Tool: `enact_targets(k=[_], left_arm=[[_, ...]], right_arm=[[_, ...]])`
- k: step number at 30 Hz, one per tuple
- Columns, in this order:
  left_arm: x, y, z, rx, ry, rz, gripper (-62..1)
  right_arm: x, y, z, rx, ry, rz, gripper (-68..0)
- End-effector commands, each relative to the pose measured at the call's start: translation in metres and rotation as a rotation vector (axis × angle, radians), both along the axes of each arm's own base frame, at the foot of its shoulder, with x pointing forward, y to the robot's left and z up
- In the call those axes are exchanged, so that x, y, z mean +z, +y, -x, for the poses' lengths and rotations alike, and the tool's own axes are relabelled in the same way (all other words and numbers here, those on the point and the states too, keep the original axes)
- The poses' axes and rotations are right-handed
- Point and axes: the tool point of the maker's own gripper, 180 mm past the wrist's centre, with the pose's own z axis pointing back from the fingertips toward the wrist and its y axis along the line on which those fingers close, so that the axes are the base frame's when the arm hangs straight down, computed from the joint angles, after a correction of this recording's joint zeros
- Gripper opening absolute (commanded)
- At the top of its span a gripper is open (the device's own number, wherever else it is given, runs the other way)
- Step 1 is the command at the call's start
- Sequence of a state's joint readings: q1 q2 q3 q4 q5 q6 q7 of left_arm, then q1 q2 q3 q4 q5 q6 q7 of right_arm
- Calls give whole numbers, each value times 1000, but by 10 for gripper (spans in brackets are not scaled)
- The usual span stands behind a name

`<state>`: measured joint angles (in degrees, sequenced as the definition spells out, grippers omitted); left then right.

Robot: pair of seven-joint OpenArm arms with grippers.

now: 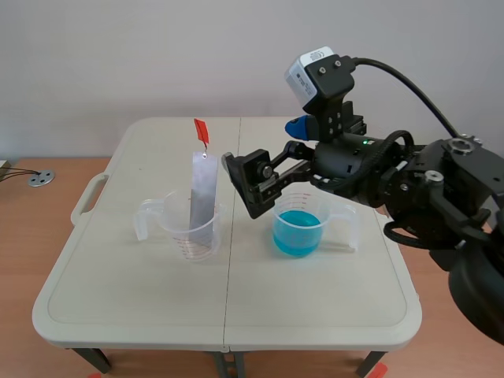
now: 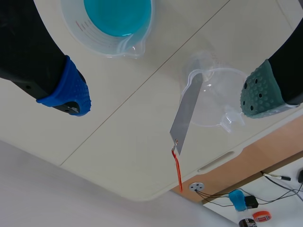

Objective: Hold the metal plate by the orange handle, dip it into the blue solution, take it out and point at it, then put the plate back in the beaker on the left.
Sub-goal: 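Lift the metal plate out of the left beaker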

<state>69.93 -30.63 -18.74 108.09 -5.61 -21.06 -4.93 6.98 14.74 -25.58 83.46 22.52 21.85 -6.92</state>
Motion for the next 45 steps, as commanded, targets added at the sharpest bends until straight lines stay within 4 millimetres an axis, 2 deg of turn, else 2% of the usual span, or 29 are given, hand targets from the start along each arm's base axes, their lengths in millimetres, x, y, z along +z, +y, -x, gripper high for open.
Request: enact_targets(k=[1,10,20,33,39,45], left_arm=[[5,-2,-5,5,-23,18,-584],[4,-2,-5,5,-23,18,-584],[3,-1,-4,6,-13,8,-583],[3,-1,-4,6,-14,8,-583],[3,-1,-4,6,-14,8,-583],[3,-1,-4,6,-14,8,-583]], right_arm=[[13,4,-11,1,-35,-22,-12],[-1,35,-40,27,-5,-17,-12],[7,78,-52,105,-17,-1,-12],[1,91,-58,113,4,-19,-15],[1,91,-58,116,5,-19,-198],[1,91,-58,116,4,-19,-283]])
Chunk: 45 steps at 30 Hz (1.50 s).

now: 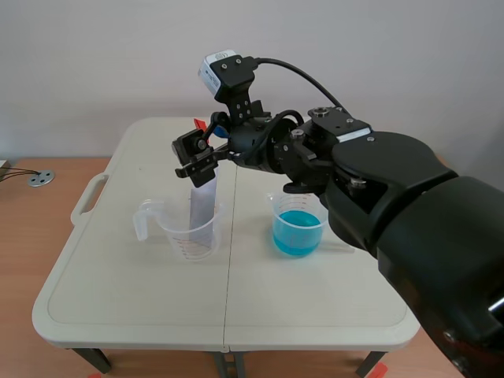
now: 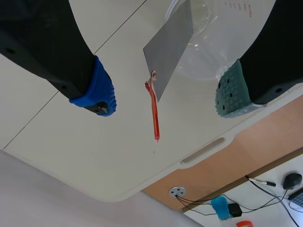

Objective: Hold the metal plate by the orange handle, dip it into the blue solution, take it out and point at it, then put the plate back in the beaker on the left.
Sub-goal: 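Lift the metal plate out of the left beaker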

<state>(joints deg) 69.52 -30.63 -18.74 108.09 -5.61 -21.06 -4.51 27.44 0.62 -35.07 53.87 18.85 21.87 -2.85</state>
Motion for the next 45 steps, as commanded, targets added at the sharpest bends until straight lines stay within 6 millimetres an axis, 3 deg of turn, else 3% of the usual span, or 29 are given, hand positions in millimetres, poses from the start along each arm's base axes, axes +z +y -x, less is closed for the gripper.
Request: enact_targets(k=[1,17,21,35,45], left_arm=[[3,-2,-3,5,-12,13,-583],[3,-1,-3,5,-12,13,-583],[3,-1,-3,5,-12,13,-583],[3,-2,-3,5,-12,13,-583],[3,-2,-3,5,-12,13,-583]], right_arm=[[23,6,-7,14,-54,-27,-307],[28,8,-7,21,-73,-51,-663],[31,9,-6,27,-81,-63,-662],[42,29,24,226,-90,-138,-662],[56,26,34,287,-131,-191,-662]])
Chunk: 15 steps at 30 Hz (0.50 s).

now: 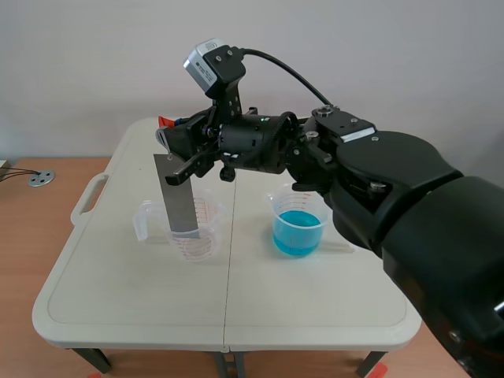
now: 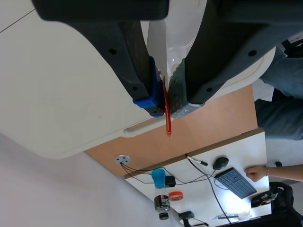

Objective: Hold the metal plate by the orange handle, dip it into the blue solution, take it out and point at it, then put the plate back in the beaker on the left.
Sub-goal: 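Lift the metal plate out of the left beaker, then move the plate over the blue solution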

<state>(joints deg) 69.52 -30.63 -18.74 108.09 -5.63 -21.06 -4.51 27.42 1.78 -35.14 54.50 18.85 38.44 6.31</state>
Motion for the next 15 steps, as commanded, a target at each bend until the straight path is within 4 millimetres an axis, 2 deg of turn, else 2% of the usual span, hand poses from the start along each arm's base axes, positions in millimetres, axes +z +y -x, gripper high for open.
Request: enact_targets(k=[1,8,15], left_arm=[[3,-2,-3,5,-12,13,-583],[3,-1,-3,5,-11,13,-583],[3,-2,-3,5,-12,13,-583]], right_arm=[[28,0,-4,17,-70,-45,-662],[48,-8,-1,23,-142,-51,-662],[70,-15,15,44,-227,-61,-662]])
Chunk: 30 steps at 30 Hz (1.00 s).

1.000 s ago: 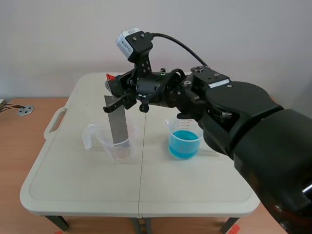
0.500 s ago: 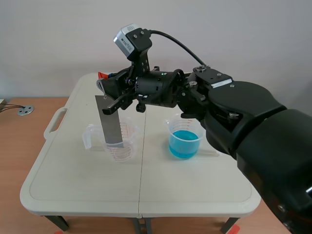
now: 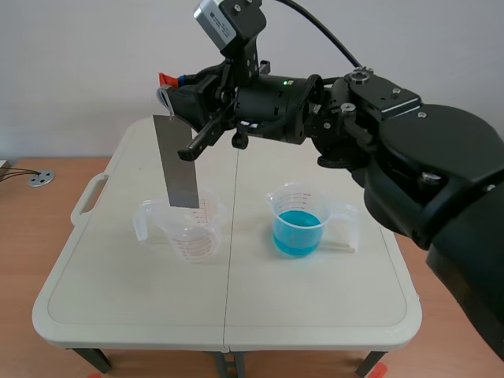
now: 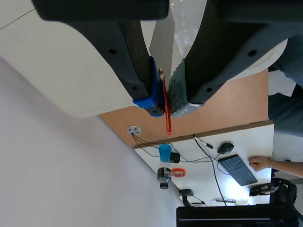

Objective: Hold the metal plate by the orange handle, dip it into the blue solution, take it out and point at it, then put the plate back in the beaker on the left.
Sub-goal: 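Move the plate over the blue solution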

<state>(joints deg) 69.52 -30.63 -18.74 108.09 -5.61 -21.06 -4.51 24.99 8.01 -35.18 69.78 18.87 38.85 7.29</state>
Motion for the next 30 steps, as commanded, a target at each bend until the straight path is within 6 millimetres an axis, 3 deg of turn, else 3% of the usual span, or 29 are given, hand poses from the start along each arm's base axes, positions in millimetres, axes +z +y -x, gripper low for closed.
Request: enact_targets(k=[1,15,24,30], left_arm=[[3,-2,-3,5,-12,13,-583],[3,-2,-3,5,-12,13,-584],[4,-2,-7,5,-24,13,-584],[7,-3,-15,1,-52,18,-583]], right_arm=[[18,-2,2,10,-43,-34,-662],[76,-40,23,-62,-213,-77,-662],[102,-71,29,-135,-264,-64,-662],[108,-93,33,-168,-255,-52,-662]])
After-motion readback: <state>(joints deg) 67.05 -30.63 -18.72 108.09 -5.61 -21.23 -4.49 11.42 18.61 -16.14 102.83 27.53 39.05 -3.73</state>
